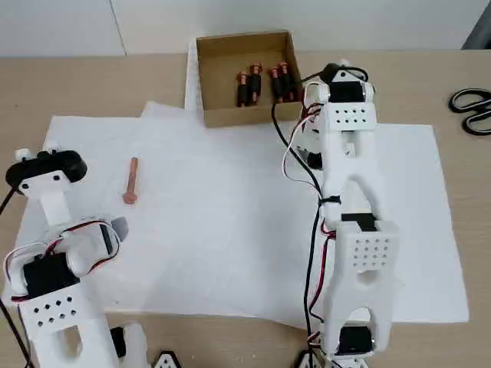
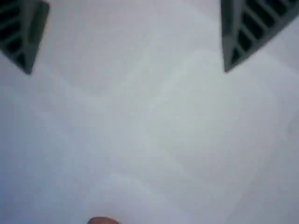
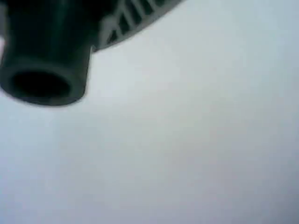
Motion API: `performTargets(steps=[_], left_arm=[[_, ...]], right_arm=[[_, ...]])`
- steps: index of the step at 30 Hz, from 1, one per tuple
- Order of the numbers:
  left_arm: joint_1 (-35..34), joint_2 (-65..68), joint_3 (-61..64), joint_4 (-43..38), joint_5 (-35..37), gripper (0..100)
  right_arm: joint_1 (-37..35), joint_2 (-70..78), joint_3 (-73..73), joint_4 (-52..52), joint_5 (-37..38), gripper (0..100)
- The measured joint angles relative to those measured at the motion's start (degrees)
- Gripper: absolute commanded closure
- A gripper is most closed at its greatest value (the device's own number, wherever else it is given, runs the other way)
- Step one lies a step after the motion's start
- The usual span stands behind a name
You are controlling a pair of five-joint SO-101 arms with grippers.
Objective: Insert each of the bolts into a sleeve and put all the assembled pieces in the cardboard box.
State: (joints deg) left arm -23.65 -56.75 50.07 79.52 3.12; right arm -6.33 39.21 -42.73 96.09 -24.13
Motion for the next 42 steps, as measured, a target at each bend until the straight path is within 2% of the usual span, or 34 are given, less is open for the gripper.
performTargets(steps=[7,15,22,27,37,42], left_arm=[[0.0,0.0,0.0,0.0,0.0,75],[0.0,0.0,0.0,0.0,0.0,75],[0.0,0.0,0.0,0.0,0.0,75],[0.0,0.0,0.0,0.0,0.0,75],[0.0,0.0,0.0,0.0,0.0,75],[0.0,0.0,0.0,0.0,0.0,75]], right_arm=[[-3.4,-5.9,6.9,0.0,23.0,99.5],[-7.5,-8.8,13.1,0.0,32.7,99.5],[-8.1,-7.5,13.7,-0.1,34.6,98.3],[-8.2,-4.6,13.7,-0.1,34.6,90.7],[-8.2,-2.2,13.7,-1.3,34.6,90.7],[-8.2,-1.1,13.7,-1.3,34.6,84.7]])
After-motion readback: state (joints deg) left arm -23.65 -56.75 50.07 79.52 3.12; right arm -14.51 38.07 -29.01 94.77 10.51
